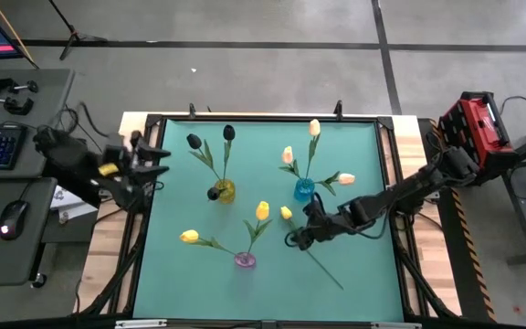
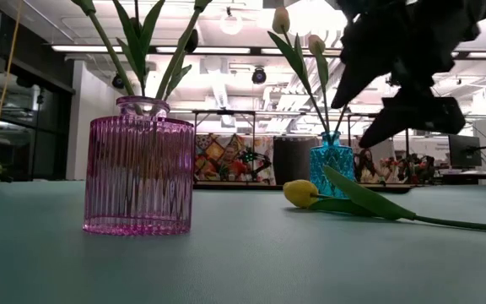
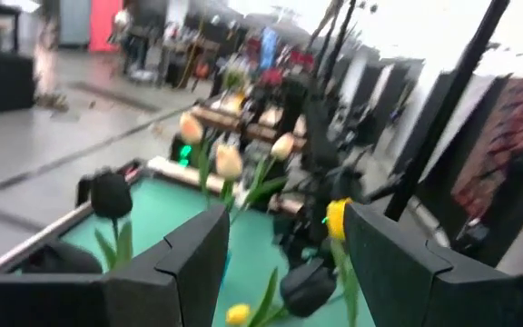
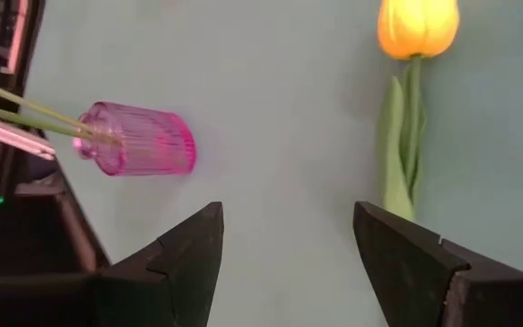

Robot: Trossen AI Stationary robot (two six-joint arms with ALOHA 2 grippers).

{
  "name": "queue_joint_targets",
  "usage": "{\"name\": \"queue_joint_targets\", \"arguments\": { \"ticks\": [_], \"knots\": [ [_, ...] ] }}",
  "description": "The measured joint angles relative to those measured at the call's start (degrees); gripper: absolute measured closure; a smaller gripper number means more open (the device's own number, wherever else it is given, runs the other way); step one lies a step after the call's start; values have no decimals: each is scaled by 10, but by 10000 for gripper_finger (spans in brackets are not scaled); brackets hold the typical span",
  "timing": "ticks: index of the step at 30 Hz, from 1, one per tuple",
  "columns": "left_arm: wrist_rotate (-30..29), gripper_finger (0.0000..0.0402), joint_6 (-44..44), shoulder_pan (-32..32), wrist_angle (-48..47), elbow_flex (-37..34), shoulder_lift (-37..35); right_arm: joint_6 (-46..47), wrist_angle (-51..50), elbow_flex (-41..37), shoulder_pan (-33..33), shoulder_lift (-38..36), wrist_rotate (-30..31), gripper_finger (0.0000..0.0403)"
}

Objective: Sort flowers into vase by color
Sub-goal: Put the yellow tulip flower into the purple vase

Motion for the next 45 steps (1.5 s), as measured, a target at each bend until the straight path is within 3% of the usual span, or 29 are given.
{"name": "queue_joint_targets", "arguments": {
  "ticks": [5, 11, 18, 26, 39, 42, 45],
  "knots": [
    [56, 198, 44, 13, 54, -32, -45, 0, 13, 0, -28, 0, -63, 167],
    [120, 198, 44, 35, 233, -189, -86, -25, 14, 21, -45, 3, -105, 167],
    [149, 198, 1, 79, 367, -296, -128, -131, -171, 133, -52, 52, -123, 167],
    [166, 198, 0, 120, 427, -304, -151, -167, -377, 262, -42, 172, -50, 167],
    [125, 198, -15, 123, 429, -304, -152, -137, -391, 298, -38, 276, -10, 168],
    [111, 198, -15, 123, 429, -304, -152, -139, -391, 298, -38, 286, -10, 193],
    [90, 198, -15, 123, 428, -304, -152, -154, -391, 300, -36, 291, -13, 258]
  ]
}}
